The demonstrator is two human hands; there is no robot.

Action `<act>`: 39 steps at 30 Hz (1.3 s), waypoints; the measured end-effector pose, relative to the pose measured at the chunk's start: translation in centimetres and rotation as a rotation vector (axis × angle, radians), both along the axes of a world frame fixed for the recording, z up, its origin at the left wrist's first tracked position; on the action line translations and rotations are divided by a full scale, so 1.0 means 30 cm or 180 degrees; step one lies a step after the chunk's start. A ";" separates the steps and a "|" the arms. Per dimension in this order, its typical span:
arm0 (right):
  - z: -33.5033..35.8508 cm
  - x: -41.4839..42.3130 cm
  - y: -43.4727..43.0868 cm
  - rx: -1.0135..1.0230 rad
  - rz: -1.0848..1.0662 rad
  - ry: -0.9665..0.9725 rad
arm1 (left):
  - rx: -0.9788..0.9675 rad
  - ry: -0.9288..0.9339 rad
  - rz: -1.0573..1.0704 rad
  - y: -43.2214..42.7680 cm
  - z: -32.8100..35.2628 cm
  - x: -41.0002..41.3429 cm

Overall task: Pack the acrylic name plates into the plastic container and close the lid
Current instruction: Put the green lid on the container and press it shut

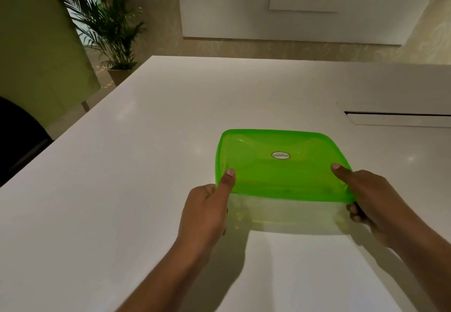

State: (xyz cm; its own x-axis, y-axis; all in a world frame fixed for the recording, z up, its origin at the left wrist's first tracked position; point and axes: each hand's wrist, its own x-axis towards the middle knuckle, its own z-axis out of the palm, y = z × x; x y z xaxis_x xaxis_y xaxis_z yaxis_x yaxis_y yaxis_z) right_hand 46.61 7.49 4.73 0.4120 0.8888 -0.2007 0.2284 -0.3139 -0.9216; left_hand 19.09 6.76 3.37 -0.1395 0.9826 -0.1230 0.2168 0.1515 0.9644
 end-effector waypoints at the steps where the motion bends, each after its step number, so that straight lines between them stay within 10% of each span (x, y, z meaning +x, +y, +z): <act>1: 0.001 -0.003 -0.001 -0.0003 -0.0017 0.0025 | -0.0016 -0.0269 0.0065 0.008 -0.001 0.007; 39: 0.120 0.005 0.284 -0.0375 0.0230 0.0430 | -0.0662 0.0214 -0.0575 0.462 0.076 -0.018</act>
